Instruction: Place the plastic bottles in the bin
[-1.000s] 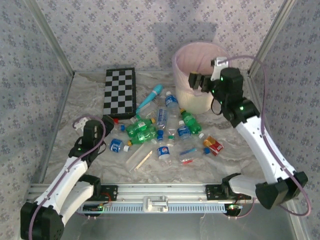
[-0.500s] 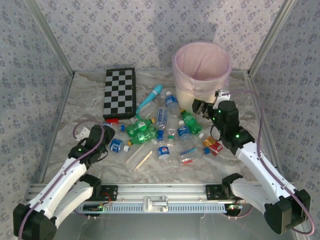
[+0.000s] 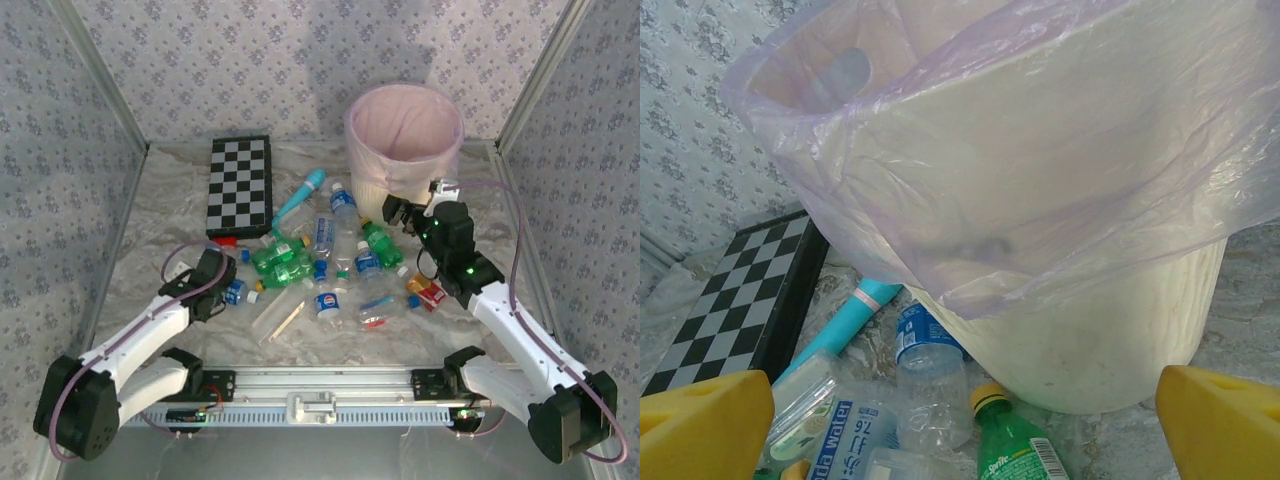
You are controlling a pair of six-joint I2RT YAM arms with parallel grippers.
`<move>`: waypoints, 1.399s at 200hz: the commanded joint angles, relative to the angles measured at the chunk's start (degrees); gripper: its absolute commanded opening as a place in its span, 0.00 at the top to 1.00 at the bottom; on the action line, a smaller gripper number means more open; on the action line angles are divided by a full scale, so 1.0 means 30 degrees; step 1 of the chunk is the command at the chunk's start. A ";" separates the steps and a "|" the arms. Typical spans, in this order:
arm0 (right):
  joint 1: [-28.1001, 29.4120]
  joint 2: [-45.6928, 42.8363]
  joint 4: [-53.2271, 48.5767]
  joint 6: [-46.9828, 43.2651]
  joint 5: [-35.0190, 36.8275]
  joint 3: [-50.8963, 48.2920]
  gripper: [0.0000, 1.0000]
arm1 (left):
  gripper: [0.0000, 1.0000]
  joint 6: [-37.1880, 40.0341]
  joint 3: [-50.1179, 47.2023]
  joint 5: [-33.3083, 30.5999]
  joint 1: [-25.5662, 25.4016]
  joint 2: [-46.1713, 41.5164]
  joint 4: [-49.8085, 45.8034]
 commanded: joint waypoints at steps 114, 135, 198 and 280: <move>0.0130 0.0269 -0.0157 -0.0169 0.0893 0.0068 0.00 | 0.36 -0.0434 0.0756 -0.0155 -0.0180 0.4208 0.1750; 0.0137 0.0262 -0.0131 -0.0147 0.0950 0.0044 0.00 | 0.46 -0.0486 0.0770 -0.0604 -0.0180 0.3807 0.1412; 0.0138 0.0553 0.0031 0.0038 0.0970 -0.0073 0.00 | 0.54 -0.0460 0.0741 -0.2284 -0.0180 0.1183 0.0428; 0.0137 0.1086 0.0530 0.0333 0.0805 -0.0497 0.00 | 0.55 0.8910 0.3084 -0.0752 -0.0264 -0.2128 0.8031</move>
